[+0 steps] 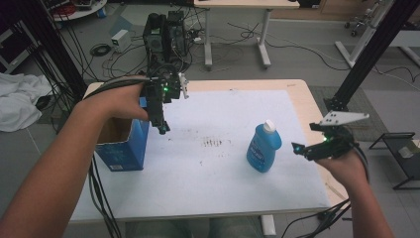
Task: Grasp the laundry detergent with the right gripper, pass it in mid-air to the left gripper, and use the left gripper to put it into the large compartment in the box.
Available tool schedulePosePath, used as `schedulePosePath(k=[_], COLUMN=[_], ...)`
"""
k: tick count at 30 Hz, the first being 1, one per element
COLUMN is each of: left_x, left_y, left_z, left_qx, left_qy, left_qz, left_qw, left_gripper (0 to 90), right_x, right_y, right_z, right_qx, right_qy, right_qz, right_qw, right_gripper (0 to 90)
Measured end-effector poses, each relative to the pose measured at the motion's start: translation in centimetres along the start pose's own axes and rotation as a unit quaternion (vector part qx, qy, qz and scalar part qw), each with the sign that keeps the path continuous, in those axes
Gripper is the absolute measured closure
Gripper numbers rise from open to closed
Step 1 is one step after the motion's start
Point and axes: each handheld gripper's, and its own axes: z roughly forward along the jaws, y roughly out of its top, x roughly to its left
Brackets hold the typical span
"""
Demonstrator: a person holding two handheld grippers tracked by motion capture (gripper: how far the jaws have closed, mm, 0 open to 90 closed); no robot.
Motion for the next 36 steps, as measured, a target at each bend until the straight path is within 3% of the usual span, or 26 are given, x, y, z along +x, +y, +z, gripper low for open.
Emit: schedulePosePath(k=[2, 7, 8, 10, 15, 17, 29, 30, 36], left_x=[0.1, 0.2, 0.2, 0.1, 0.1, 0.1, -0.1, -0.1, -0.1], left_y=[0.0, 0.3, 0.3, 0.4, 0.4, 0.4, 0.1, 0.1, 0.0], left_z=[0.0, 0.1, 0.0, 0.1, 0.0, 0.0, -0.2, -0.1, -0.1], left_qx=[0.0, 0.004, 0.004, 0.004, 0.003, 0.005, 0.004, 0.001, 0.002], left_qy=[0.001, -0.002, -0.002, -0.003, 0.003, 0.004, 0.01, 0.009, 0.009], left_qz=[0.001, 0.003, 0.007, 0.009, 0.01, 0.01, 0.004, 0.002, 0.006], left_qw=[1.0, 1.0, 1.0, 1.0, 0.9999, 0.9999, 0.9999, 1.0, 0.9999], left_gripper=[1.7, 1.7, 1.7, 1.7, 1.6, 1.7, 1.6, 1.6, 1.7], right_x=[1.3, 2.6, 3.5, 3.9, 4.8, 4.8, 5.2, 5.5, 5.6], right_y=[-2.2, -4.1, -4.6, -5.0, -5.2, -5.0, -3.9, -4.0, -4.1], right_z=[1.3, 3.7, 4.5, 5.6, 7.4, 7.9, 9.5, 9.7, 10.2], right_qx=[0.009, 0.008, 0.012, -0.001, -0.014, -0.022, -0.056, -0.057, -0.071], right_qy=[0.014, 0.02, 0.032, 0.034, 0.041, 0.037, 0.036, 0.033, 0.023], right_qz=[0.0, -0.008, 0.009, 0.009, 0.026, 0.016, 0.015, 0.03, 0.02], right_qw=[0.9999, 0.9997, 0.9994, 0.9994, 0.9987, 0.9989, 0.9977, 0.9974, 0.997], right_gripper=[3.3, 3.3, 3.3, 3.3, 3.3, 3.3, 3.3, 3.3, 3.3])
